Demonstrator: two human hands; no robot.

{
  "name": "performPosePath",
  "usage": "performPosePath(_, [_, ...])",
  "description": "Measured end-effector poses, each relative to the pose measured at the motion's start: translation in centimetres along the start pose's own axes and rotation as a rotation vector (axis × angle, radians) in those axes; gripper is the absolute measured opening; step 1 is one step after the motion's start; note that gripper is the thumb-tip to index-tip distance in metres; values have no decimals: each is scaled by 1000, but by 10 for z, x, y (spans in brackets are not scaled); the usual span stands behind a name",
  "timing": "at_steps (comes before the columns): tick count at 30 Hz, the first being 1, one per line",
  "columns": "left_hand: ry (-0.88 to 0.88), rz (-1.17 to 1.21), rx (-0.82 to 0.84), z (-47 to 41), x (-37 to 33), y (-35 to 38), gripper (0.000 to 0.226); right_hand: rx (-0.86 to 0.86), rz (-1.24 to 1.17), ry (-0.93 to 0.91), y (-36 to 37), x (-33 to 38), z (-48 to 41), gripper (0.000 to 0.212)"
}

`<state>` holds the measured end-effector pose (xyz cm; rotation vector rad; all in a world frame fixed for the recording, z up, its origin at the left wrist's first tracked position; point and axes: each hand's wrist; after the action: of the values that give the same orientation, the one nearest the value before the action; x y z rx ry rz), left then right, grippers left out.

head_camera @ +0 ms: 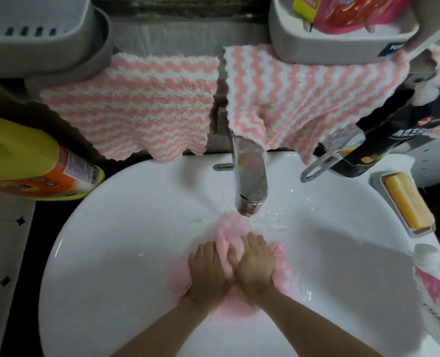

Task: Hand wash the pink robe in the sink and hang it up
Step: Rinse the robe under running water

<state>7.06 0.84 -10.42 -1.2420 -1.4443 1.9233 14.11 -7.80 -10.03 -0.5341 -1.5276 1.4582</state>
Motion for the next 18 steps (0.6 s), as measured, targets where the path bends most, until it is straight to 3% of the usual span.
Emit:
performPosePath(4, [-178,253,341,-31,-2,-25,44,168,-80,172,-15,12,-35,58])
performPosePath(6, [-234,380,363,-34,4,-44,30,222,-376,276,-26,0,-35,46])
performPosePath(8, [-331,550,293,-30,14,-64,19,191,-570,226,-43,-12,-17,10])
performPosePath(10, [-361,626,280,-23,14,-78,22,158,-600,48,-60,-19,5,19])
performPosePath(12, [-185,351,233,-10,10,-74,41,220,-596,-92,-68,-21,17,27])
performPosePath(14, [11,88,210,5,7,-58,73,287,-608,-2,-69,-13,19,46])
performPosePath(16, [58,13,256,21,4,-37,106,192,-377,-35,-52,-11,21,62])
performPosePath(18, [16,-25,273,31,4,-22,112,207,-168,-162,-28,-12,27,62])
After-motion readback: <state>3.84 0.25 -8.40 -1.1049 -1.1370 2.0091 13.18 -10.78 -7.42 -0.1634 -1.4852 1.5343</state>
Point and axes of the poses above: each hand's wrist, its own z-axis away from the middle knuckle, its own y-axis out of the palm, x = y × z, and after that the axes turned 2 degrees about -y, right-handed
